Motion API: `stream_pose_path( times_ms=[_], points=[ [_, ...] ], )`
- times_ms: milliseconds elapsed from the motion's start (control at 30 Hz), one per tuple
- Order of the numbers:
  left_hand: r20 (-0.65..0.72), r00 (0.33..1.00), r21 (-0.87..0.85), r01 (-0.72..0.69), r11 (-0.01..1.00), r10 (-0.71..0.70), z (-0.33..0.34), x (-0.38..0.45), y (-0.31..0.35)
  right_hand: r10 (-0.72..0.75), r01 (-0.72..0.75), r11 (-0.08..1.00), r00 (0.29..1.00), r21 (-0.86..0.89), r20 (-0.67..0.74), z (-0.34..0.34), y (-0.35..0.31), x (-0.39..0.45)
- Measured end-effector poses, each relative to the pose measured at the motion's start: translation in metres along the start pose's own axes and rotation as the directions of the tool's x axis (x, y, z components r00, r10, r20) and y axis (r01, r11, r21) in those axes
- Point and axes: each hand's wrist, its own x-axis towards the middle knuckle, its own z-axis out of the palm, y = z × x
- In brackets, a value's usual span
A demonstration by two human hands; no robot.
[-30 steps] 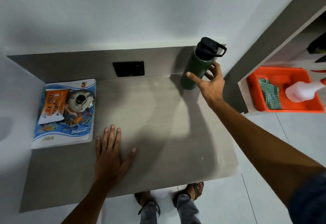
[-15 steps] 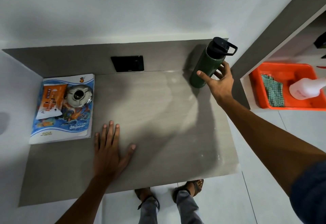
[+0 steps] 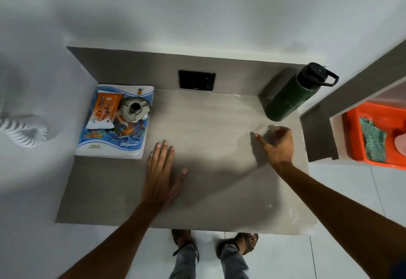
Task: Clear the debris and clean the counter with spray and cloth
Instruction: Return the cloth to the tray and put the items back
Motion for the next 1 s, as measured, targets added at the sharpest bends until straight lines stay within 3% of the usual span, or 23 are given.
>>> stream_pose_path(
  times_ms=[67,133,233,433,600,767,1000],
  points=[
    [-0.022,1.0,-0.058,-0.022,0.998,0.021,-0.012,0.012,0.002,-0.125,0.14,0.977,0.987,-0.16,0.103,0.022,-0.018,-0.012],
    [-0.058,0.998,-0.068,0.01,0.998,-0.014,-0.029,0.029,-0.001,-0.218,0.234,0.969,0.96,-0.077,0.174,0.052,-0.049,-0.019],
    [-0.134,0.982,-0.104,0.122,0.987,-0.136,-0.056,0.056,-0.016,-0.513,0.556,0.831,0.787,-0.035,0.342,0.093,-0.102,-0.04],
    [-0.213,0.905,-0.124,0.349,0.929,-0.369,-0.107,0.096,-0.081,-0.56,0.698,0.716,0.59,-0.018,0.581,0.188,-0.186,-0.072],
    [-0.084,0.897,0.039,0.438,0.898,-0.434,-0.132,0.123,-0.126,-0.52,0.725,0.683,0.573,-0.095,0.633,0.261,-0.211,-0.074],
    [-0.003,0.866,0.051,0.5,0.865,-0.5,-0.129,0.133,-0.141,-0.473,0.763,0.614,0.56,-0.202,0.68,0.295,-0.213,-0.072],
    [-0.009,0.829,0.068,0.559,0.827,-0.559,-0.12,0.14,-0.148,-0.512,0.753,0.593,0.625,-0.285,0.589,0.314,-0.209,-0.069]
  ],
)
